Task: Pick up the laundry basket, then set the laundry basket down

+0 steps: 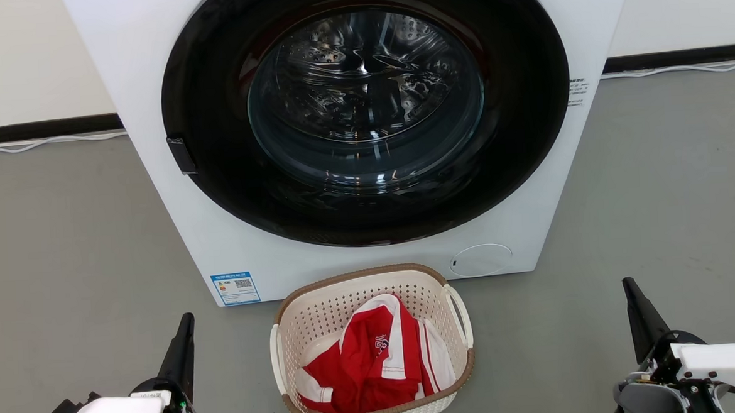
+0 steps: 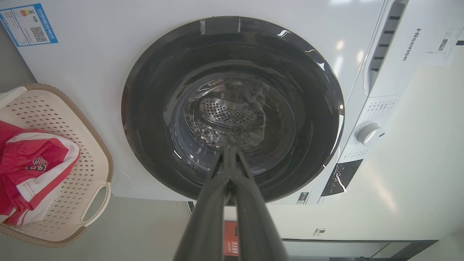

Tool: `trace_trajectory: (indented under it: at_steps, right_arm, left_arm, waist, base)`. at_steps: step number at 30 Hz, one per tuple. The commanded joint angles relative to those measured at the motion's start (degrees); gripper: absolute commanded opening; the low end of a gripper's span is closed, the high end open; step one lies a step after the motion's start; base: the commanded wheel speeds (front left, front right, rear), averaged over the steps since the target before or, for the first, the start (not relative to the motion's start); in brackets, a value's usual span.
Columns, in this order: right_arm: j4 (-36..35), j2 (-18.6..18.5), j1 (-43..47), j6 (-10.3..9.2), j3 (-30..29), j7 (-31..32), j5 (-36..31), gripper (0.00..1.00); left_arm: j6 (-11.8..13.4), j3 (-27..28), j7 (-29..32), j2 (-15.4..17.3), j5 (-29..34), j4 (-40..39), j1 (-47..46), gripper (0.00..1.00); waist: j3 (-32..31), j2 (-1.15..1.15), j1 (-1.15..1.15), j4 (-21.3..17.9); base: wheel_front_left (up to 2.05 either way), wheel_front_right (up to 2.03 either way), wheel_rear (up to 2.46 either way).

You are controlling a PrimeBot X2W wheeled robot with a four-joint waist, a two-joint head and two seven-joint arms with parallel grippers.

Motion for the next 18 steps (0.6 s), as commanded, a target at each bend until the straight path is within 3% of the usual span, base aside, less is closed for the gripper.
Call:
trace_trajectory:
  at_steps: [1, 18]
  right_arm:
    - [-1.6, -0.2, -2.4, 0.42, 1.1, 0.5, -0.2, 0.0]
    - [-1.6, -0.2, -2.4, 0.42, 1.1, 0.5, -0.2, 0.0]
  left_arm:
    - [-0.4, 1.6, 0.4, 0.6, 0.1, -1.3, -3.2, 0.0]
    - [-0.4, 1.6, 0.4, 0.6, 0.1, -1.3, -3.2, 0.0]
  waist:
    - [0.0, 0.0, 0.0, 0.0]
    - [0.0, 0.0, 0.0, 0.0]
  base:
    - [0.0, 0.0, 0.0]
    - [0.0, 0.0, 0.0]
